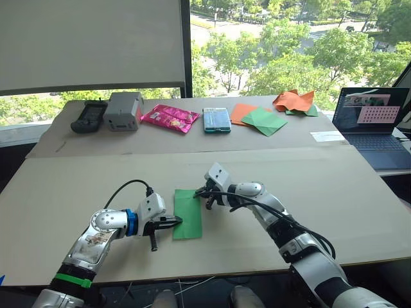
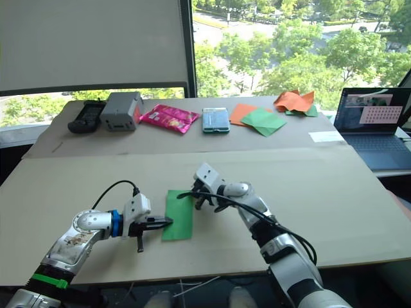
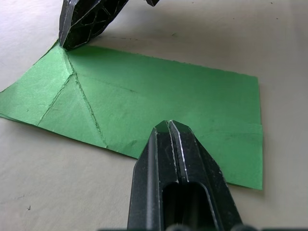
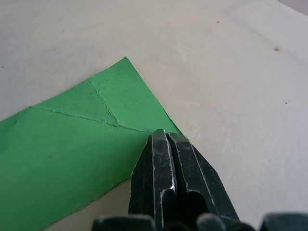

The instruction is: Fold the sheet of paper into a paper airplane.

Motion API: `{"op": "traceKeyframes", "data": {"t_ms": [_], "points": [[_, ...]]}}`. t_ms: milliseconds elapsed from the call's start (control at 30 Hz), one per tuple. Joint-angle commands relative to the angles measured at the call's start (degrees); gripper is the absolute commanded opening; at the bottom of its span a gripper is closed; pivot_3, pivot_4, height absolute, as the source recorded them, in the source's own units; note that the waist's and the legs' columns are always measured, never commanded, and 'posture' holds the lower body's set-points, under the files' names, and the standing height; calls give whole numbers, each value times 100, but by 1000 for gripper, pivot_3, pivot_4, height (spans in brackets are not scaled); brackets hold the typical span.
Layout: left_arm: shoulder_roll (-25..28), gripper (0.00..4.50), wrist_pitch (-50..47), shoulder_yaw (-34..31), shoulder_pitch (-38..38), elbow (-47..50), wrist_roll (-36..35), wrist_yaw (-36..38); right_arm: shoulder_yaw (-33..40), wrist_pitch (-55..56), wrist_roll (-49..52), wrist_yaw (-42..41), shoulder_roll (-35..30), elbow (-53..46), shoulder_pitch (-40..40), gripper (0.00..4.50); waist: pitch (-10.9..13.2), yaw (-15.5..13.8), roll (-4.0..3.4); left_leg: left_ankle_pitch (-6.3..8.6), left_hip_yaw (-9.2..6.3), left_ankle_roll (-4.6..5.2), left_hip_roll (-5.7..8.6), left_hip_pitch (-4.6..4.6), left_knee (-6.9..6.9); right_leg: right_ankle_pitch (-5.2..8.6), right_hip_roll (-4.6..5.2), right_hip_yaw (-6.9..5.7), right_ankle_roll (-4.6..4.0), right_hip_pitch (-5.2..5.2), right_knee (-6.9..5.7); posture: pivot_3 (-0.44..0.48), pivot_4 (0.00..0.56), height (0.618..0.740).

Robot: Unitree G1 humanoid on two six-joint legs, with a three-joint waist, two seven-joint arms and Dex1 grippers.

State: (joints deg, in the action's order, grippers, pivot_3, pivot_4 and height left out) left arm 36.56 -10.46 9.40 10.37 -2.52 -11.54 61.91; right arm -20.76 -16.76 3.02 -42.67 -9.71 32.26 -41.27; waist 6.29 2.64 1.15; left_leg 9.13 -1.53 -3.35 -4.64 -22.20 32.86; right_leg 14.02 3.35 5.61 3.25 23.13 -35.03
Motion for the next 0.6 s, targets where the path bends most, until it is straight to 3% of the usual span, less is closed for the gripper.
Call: {"op": "traceKeyframes", "data": {"t_ms": [33,300,600], "points": [[112,0,-137,9,-119,-20,89,-26,29,134,-174,-45,33,420,-56,32,0,2,0,0,0,0,0,0,-1,0,0,0,0,0,0,0,150,721],[99,0,-151,-10,-130,3,88,-87,-17,55,-182,-294,-79,-22,347,32,-1,-8,-2,1,0,-1,0,0,-2,2,0,1,-1,0,0,0,150,721],[70,0,-133,9,-81,-48,107,-61,-304,-667,-98,-653,-373,-1883,1439,32,-9,-15,-10,5,-1,-8,0,2,-3,10,0,1,-1,1,-1,0,150,721]]}}
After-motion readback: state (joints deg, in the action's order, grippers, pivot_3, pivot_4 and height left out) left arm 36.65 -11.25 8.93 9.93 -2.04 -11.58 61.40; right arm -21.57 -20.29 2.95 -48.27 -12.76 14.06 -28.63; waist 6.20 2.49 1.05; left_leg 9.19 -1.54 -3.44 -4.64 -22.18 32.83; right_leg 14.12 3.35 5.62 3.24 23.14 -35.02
